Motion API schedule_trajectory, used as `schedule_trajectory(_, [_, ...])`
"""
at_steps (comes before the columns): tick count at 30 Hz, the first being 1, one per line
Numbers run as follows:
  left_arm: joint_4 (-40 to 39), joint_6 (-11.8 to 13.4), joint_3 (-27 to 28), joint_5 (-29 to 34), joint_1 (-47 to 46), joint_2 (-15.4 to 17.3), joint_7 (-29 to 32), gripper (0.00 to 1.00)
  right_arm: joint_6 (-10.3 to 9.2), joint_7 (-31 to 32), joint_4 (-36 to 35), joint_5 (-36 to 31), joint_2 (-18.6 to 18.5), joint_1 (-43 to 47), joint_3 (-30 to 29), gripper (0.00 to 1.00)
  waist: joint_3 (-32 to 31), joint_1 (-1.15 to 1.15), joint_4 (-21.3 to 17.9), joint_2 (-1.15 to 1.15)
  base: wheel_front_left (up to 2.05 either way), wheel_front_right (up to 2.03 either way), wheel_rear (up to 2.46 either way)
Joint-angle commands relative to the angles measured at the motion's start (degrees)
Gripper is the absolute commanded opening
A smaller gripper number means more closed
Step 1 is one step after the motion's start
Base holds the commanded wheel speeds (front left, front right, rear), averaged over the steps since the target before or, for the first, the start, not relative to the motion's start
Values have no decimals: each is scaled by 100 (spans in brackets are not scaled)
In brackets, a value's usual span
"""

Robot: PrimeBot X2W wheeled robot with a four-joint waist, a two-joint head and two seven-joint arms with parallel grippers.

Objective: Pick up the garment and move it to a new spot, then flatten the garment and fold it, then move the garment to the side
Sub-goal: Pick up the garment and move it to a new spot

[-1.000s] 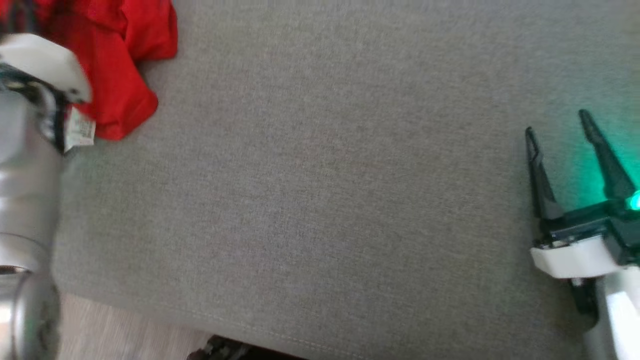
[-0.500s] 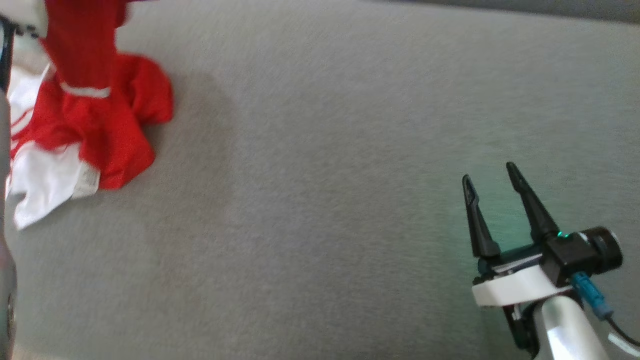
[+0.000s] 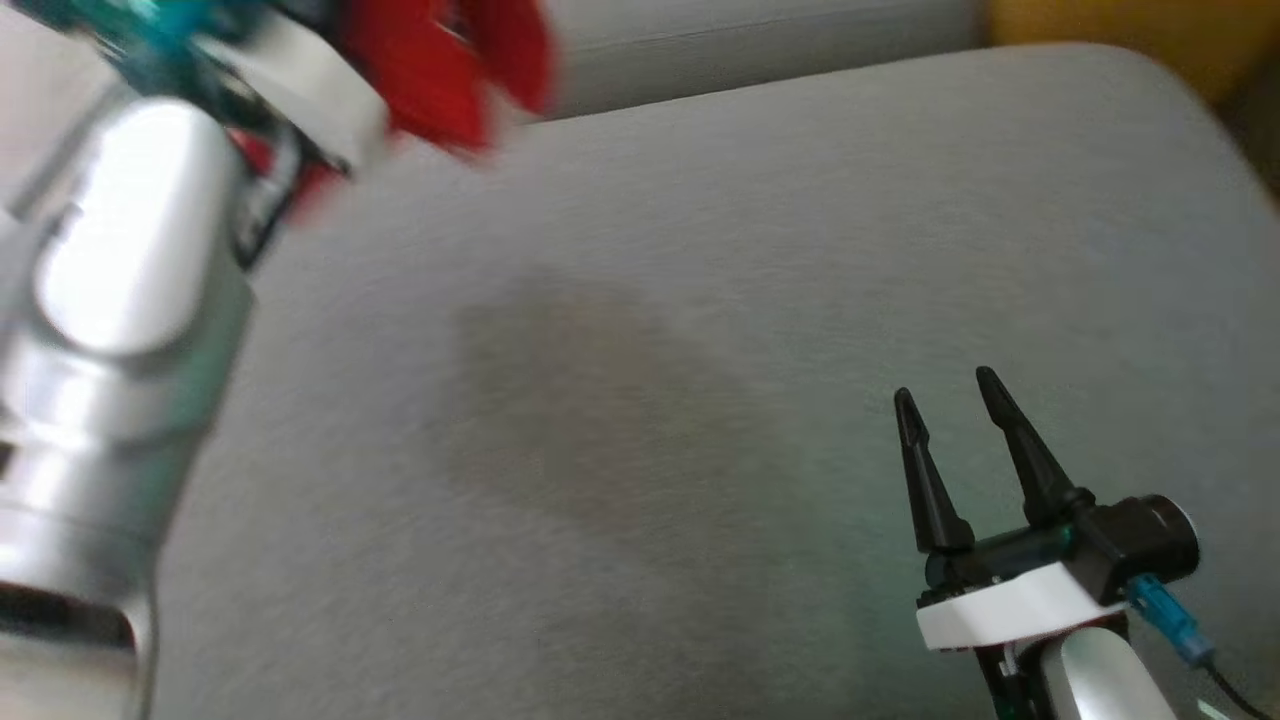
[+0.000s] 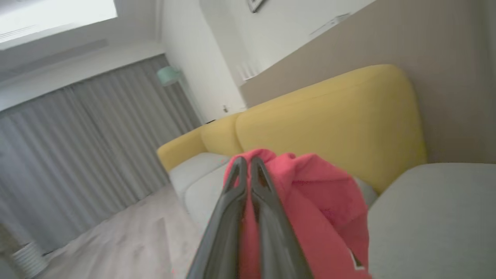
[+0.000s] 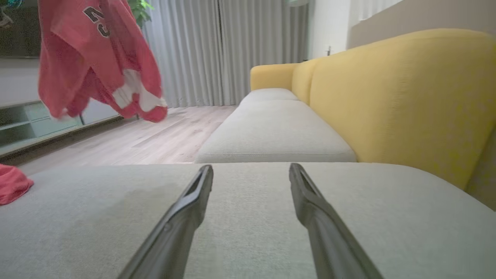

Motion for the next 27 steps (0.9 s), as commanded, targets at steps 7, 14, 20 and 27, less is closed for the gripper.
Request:
schedule_trajectory(7, [-748, 115, -159, -176, 502, -71, -1, 0, -4, 2, -285, 296, 17, -273, 245, 100, 42, 1, -1330, 0, 0, 0, 0])
schedule_trajectory(14, [-170, 359, -445, -371, 2101, -411, -757, 0, -4, 2, -274, 473, 18, -283, 208, 100, 295, 1, -1417, 0, 0, 0, 0])
schedule_trajectory(20, [360, 731, -382, -563, 3041, -821, -1314, 100, -4, 2, -206, 498, 18, -223, 85, 100, 378, 1, -1033, 0, 0, 0, 0])
schedule_trajectory(27, [-422, 1278, 180, -381, 3846, -1206, -1405, 100, -4, 2, -7, 401, 18, -93, -176, 100, 104, 1, -263, 0, 0, 0, 0])
